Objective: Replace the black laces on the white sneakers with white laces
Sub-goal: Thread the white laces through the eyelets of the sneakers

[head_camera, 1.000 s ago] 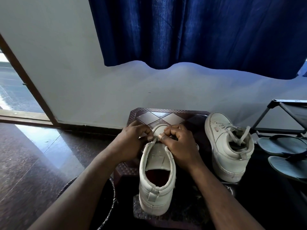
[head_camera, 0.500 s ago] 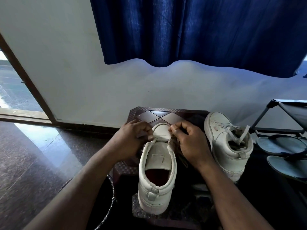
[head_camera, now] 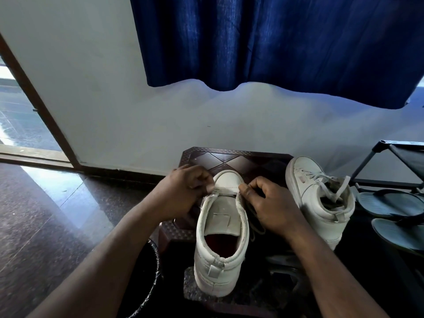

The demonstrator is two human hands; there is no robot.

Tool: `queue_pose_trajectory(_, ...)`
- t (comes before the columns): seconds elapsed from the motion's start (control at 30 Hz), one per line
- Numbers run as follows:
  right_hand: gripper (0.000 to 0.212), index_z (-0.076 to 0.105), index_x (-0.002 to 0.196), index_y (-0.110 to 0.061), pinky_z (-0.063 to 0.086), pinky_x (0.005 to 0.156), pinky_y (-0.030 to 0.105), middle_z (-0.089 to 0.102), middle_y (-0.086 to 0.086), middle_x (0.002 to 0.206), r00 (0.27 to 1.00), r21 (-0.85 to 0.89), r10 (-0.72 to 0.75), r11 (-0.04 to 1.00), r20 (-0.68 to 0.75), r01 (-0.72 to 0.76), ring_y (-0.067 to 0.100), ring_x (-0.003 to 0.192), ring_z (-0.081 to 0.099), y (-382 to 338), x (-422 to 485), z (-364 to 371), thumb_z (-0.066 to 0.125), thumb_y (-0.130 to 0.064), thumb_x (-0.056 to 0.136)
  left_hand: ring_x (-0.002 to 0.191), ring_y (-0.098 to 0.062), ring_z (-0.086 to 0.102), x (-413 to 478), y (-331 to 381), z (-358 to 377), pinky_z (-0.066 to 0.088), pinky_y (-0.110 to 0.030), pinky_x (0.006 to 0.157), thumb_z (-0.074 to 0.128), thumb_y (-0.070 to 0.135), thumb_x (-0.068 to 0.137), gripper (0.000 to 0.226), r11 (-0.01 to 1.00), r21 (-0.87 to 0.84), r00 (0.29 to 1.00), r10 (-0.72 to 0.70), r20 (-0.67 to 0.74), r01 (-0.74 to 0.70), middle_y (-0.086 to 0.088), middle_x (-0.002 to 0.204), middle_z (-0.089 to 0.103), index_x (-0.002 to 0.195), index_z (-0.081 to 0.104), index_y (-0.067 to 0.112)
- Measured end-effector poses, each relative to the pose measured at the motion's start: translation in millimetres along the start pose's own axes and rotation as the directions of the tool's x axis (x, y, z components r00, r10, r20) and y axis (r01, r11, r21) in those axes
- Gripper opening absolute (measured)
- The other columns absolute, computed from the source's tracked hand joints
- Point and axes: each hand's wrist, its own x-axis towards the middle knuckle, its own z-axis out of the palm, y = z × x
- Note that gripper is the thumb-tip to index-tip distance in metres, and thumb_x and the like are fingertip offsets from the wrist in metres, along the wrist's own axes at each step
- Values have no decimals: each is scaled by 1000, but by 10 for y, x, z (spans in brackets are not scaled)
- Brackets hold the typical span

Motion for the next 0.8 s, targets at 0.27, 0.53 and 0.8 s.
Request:
queue_pose_trajectory(0.27, 36, 67, 81, -21, 45, 63, 26, 63, -10, 58, 992, -16, 29, 999, 123, -27, 3, 54, 54, 53, -21, -12, 63, -54, 96, 102, -17, 50, 35, -70, 2, 45, -40, 86, 65, 33, 95, 17, 887, 430, 986, -131, -106, 165, 16, 96, 51, 82, 56, 40)
queue_pose_trajectory(0.53, 38, 67, 71, -19, 48, 62, 35, 65, -4, 61, 985, 238, 57, 967, 164, -96, 10, 54, 58, 97, 23, -8, 65, -44, 99, 68, 4, 59, -2, -18, -23, 47, -27, 67, 68, 44, 96, 13, 988, 89, 991, -119, -66, 124, 16, 78, 67, 90, 66, 32)
queue_pose_trajectory(0.8, 40, 65, 66, -18, 44, 62, 36, 64, 0, 60, 982, 357, 67, 925, 177, -127, 15, 56, 53, 77, 49, 52, 66, -41, 98, 75, -2, 56, 34, 46, 67, 39, -13, 64, 75, 32, 93, 15, 996, 89, 1000, 2, 9, -3, 9, 90, 63, 90, 68, 18)
